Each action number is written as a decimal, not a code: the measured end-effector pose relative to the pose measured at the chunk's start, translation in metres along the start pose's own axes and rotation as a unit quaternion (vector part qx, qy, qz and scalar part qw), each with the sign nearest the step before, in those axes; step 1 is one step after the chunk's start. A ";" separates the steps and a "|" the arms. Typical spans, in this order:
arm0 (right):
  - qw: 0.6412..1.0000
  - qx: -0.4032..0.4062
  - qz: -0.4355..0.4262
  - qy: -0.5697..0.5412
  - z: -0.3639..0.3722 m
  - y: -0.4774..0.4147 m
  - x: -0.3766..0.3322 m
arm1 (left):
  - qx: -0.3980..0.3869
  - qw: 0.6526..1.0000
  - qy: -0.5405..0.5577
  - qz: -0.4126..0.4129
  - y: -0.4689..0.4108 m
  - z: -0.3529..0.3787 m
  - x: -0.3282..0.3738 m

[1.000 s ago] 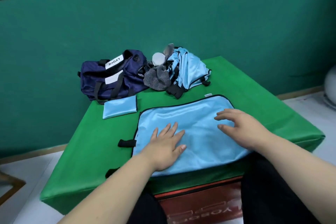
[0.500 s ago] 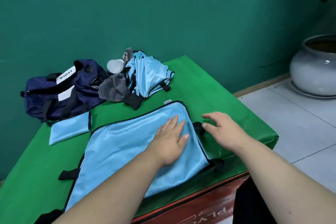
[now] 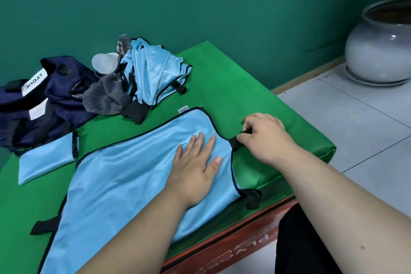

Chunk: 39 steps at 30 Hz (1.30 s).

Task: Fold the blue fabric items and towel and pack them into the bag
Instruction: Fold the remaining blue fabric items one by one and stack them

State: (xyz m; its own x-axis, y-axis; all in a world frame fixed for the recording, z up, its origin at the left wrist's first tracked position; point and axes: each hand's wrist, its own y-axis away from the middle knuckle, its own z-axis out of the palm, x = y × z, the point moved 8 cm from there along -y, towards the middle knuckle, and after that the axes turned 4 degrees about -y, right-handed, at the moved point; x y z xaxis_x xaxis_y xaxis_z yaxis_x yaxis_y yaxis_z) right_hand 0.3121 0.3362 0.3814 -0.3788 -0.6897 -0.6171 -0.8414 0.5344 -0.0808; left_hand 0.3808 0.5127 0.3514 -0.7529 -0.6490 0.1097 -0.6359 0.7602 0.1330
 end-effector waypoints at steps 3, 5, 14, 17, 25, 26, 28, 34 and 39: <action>1.000 0.008 0.008 0.013 0.001 0.001 0.000 | -0.017 1.000 -0.015 0.000 -0.001 0.001 0.001; 1.000 0.002 0.011 0.021 0.004 0.004 -0.001 | -0.022 1.000 -0.023 0.001 -0.002 0.003 0.000; 0.995 0.007 -0.032 -0.099 -0.021 0.062 -0.001 | -0.073 0.997 0.017 0.023 -0.002 0.001 -0.001; 0.992 -0.080 -0.083 -0.050 -0.011 0.096 -0.013 | -0.092 0.995 0.032 0.019 0.001 -0.006 0.001; 0.984 -0.067 -0.142 0.084 -0.006 0.111 -0.020 | -0.047 0.997 0.048 0.037 0.026 -0.007 0.040; 0.985 -0.061 -0.144 0.079 -0.008 0.111 -0.021 | -0.044 0.997 0.046 0.031 0.026 -0.002 0.040; 0.986 -0.044 -0.142 0.072 -0.015 0.111 -0.020 | -0.028 0.999 0.038 0.023 0.026 0.002 0.039; 0.986 -0.028 -0.146 0.070 -0.024 0.105 -0.012 | -0.014 0.999 0.044 0.025 0.027 0.004 0.038; 0.988 -0.058 -0.142 0.028 -0.021 0.100 -0.004 | -0.007 0.999 0.031 0.027 0.027 0.006 0.038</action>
State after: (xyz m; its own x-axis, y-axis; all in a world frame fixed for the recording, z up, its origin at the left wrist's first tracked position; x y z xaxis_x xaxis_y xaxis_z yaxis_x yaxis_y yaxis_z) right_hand 0.2210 0.3822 0.3917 -0.1394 -0.8319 -0.5371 -0.9540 0.2583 -0.1524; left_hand 0.3344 0.5088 0.3528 -0.7732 -0.6085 0.1786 -0.5925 0.7936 0.1385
